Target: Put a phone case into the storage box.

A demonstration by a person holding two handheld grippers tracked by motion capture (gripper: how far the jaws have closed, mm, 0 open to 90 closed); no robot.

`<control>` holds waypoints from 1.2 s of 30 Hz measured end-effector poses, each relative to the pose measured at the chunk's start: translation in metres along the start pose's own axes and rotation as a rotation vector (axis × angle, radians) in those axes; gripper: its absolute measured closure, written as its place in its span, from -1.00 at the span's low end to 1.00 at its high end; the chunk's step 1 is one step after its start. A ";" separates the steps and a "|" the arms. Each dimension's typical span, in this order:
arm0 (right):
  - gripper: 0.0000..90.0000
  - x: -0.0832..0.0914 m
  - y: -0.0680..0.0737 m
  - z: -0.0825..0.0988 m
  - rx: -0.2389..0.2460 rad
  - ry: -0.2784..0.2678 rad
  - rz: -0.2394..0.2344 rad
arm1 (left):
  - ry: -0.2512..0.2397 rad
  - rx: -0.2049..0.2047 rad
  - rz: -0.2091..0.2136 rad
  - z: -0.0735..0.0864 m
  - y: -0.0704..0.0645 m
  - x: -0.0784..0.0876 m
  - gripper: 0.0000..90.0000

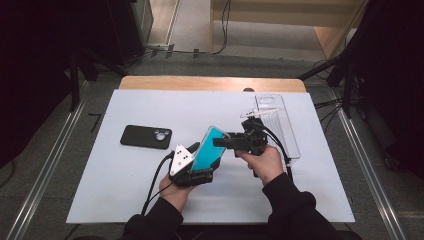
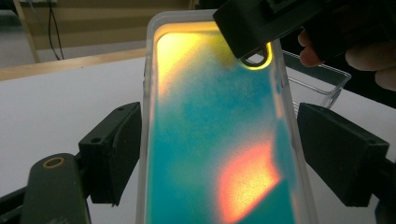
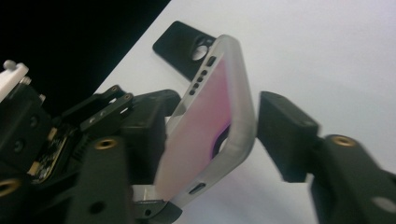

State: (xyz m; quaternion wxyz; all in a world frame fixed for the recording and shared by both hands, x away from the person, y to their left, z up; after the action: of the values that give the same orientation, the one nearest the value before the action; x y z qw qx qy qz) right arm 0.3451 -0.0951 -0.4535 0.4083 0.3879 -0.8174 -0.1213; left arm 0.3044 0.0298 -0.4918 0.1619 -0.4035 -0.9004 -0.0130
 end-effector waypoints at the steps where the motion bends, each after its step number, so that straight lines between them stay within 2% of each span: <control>1: 0.18 0.001 -0.001 0.000 -0.022 0.006 -0.001 | -0.001 0.001 0.000 0.000 -0.001 0.000 -0.62; 3: 0.35 0.001 -0.002 0.000 -0.076 0.015 -0.019 | -0.002 0.012 0.006 0.001 -0.002 -0.001 -0.62; 7: 0.64 0.003 -0.003 0.001 -0.111 0.022 -0.060 | -0.003 0.006 0.010 0.001 -0.004 -0.001 -0.62; 11: 0.67 0.004 -0.003 0.001 -0.138 0.027 -0.087 | -0.009 -0.007 0.005 0.001 -0.005 0.000 -0.63; 14: 0.68 0.006 -0.002 0.000 -0.152 0.028 -0.095 | -0.011 0.006 0.016 0.000 -0.006 0.000 -0.63; 16: 0.69 0.006 -0.002 0.000 -0.157 0.029 -0.097 | 0.006 0.019 0.026 0.000 -0.006 -0.001 -0.63; 18: 0.70 0.007 -0.001 0.001 -0.162 0.036 -0.097 | 0.018 0.012 0.020 0.000 -0.006 -0.002 -0.63; 20: 0.71 0.007 -0.001 0.001 -0.162 0.039 -0.098 | 0.038 0.022 0.032 0.000 -0.007 -0.002 -0.64; 22: 0.71 0.007 0.000 0.001 -0.159 0.042 -0.101 | 0.063 0.050 0.040 -0.001 -0.007 -0.002 -0.67; 24: 0.71 0.007 0.001 0.001 -0.146 0.046 -0.097 | 0.086 0.058 0.036 -0.002 -0.006 -0.003 -0.77; 27: 0.71 0.009 0.002 0.001 -0.128 0.045 -0.087 | 0.113 0.063 0.044 -0.003 -0.007 -0.002 -0.77; 32: 0.71 0.014 -0.002 -0.001 -0.081 0.030 -0.020 | 0.157 0.070 0.060 -0.007 -0.007 0.003 -0.77; 36: 0.71 0.019 -0.004 -0.003 -0.040 0.005 0.022 | 0.206 0.107 0.120 -0.009 -0.006 0.005 -0.72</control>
State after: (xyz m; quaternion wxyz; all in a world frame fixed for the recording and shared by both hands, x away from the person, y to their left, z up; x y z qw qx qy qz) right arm 0.3421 -0.1111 -0.4427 0.4196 0.3709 -0.8179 -0.1321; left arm 0.2992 0.0278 -0.4813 0.2755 -0.4440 -0.8526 0.0035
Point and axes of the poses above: each handheld gripper's, and its own axes: x roughly backward along the jaws, z roughly out of its underside, y roughly to its left, the point moved 7 cm from there along -x, roughly forward along the jaws, and after that the axes turned 2 degrees about z, right-handed, at the moved point
